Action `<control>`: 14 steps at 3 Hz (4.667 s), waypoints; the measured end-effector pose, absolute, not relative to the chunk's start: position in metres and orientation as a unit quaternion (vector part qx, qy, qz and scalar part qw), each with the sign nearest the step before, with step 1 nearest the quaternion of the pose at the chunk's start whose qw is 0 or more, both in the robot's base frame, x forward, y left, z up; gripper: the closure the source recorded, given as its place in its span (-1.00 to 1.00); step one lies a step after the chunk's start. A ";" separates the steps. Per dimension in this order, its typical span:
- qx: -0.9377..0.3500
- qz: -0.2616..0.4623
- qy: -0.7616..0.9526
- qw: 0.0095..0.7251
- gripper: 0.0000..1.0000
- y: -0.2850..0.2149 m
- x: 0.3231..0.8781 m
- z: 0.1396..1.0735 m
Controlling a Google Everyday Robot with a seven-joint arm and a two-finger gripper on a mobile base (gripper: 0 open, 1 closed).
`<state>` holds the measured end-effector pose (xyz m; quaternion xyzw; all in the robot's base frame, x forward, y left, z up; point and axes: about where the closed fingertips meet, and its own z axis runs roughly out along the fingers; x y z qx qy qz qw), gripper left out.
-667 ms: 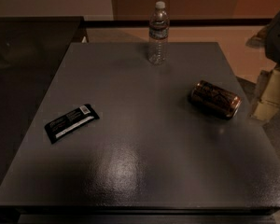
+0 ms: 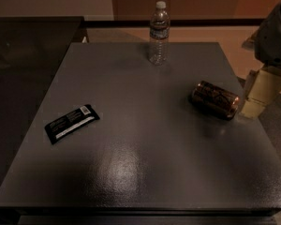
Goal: Pick orange can
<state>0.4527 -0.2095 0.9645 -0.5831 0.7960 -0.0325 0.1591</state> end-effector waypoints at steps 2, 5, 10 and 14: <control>-0.524 -0.034 0.840 0.135 -1.00 -0.214 0.485 0.930; -0.471 -0.034 0.878 0.077 -1.00 -0.229 0.517 0.870; -0.472 -0.037 0.879 0.052 0.72 -0.221 0.518 0.864; -0.564 -0.076 0.811 0.137 1.00 -0.186 0.514 0.989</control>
Offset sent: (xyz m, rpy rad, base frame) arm 0.0516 -0.0111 -0.0592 -0.0177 0.0967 -0.2555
